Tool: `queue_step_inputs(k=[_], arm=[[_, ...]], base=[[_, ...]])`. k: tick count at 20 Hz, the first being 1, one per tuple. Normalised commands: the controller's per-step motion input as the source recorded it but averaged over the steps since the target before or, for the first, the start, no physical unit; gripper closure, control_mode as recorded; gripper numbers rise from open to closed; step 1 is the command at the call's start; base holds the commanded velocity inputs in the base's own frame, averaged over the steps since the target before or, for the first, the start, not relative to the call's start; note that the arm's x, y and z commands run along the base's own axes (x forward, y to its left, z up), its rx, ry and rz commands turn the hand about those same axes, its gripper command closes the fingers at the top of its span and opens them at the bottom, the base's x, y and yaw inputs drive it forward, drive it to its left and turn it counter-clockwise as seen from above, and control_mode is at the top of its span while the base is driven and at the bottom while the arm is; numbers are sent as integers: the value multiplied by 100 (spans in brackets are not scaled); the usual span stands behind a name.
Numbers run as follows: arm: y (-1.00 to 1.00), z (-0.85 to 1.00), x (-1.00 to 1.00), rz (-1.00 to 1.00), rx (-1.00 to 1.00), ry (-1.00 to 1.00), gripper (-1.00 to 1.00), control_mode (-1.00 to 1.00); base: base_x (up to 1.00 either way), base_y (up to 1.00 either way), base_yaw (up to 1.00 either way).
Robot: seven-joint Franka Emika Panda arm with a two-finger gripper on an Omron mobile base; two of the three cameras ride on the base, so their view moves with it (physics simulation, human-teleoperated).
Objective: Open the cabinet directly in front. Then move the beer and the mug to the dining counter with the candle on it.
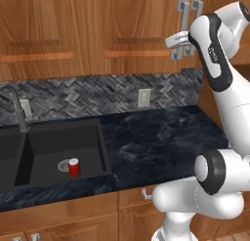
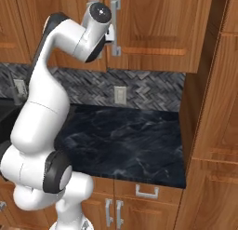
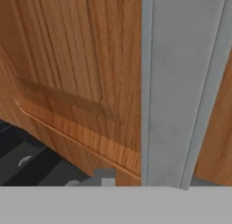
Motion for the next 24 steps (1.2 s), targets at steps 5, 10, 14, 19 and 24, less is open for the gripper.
queue_step_inputs(k=[5,10,14,19,24], arm=[[100,-31,-32,8,-1,0,100,-100],[100,-26,-53,6,-2,0,100,-100],[100,-23,-58,5,-2,0,100,-100],[100,-19,-45,1,-1,0,100,-100],[100,-15,-58,0,-1,-6,100,-100]], base=[[0,0,0],[0,0,0],[0,0,0],[0,0,0],[0,0,0]])
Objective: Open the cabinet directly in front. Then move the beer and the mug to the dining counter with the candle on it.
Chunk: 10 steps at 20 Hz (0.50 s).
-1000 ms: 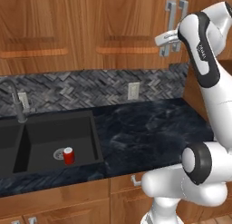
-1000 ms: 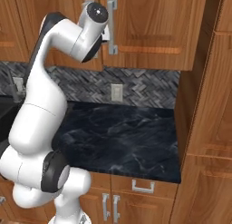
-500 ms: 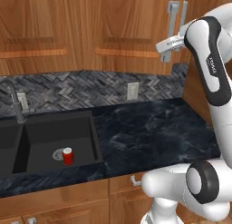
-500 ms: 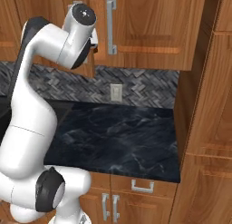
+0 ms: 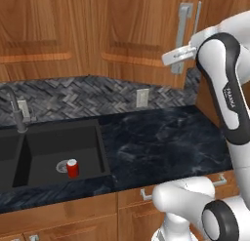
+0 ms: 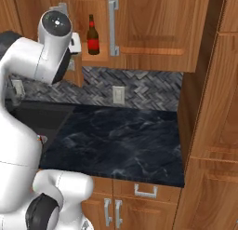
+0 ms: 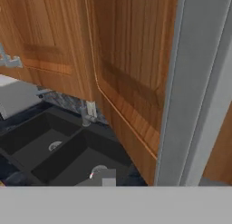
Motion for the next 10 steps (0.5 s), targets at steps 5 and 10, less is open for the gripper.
queue_step_inputs(k=[5,10], arm=[[100,-13,-50,0,-1,-4,100,-100],[89,-3,-47,0,0,0,100,-100]], base=[[0,0,0],[0,0,0]])
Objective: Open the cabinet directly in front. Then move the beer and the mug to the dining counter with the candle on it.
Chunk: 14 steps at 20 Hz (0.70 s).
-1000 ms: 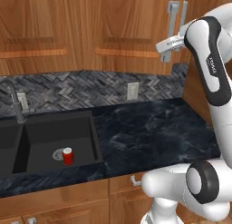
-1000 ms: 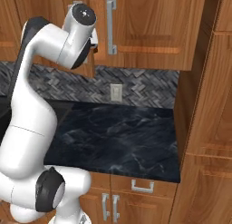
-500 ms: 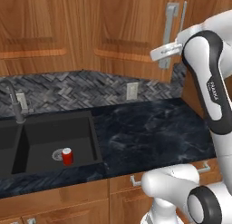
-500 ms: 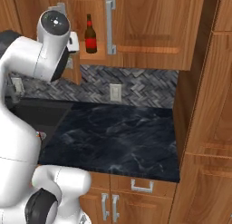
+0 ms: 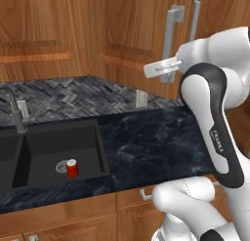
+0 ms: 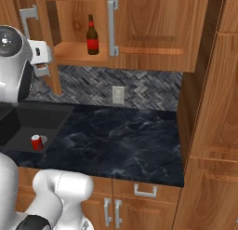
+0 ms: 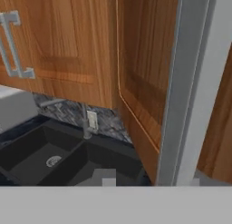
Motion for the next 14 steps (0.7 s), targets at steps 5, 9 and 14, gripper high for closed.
queue_step_inputs(k=[5,9,14], arm=[[19,0,-55,0,0,-7,100,-100],[-5,0,-70,0,0,-11,-100,-100],[-37,1,-100,0,0,-17,-100,-100]], base=[[0,0,0],[0,0,0],[0,0,0]])
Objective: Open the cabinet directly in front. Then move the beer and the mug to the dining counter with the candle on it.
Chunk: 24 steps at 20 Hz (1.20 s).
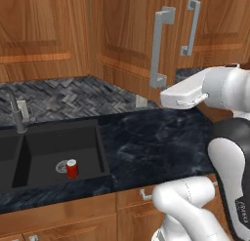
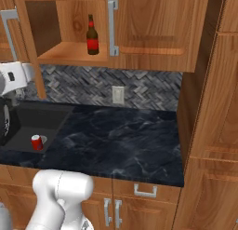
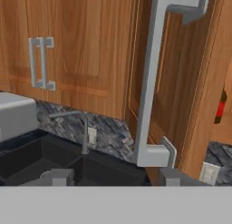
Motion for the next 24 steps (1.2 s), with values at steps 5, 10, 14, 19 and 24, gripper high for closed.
queue_step_inputs(k=[5,10,14,19,24], arm=[[-41,24,-85,-1,2,-10,-100,-100],[-44,13,-8,0,13,0,-100,-100],[-35,0,10,0,10,0,-100,-100],[-32,0,9,0,23,0,-100,-100],[-17,0,21,0,27,5,-100,-100]], base=[[0,0,0],[0,0,0],[0,0,0],[0,0,0],[0,0,0]])
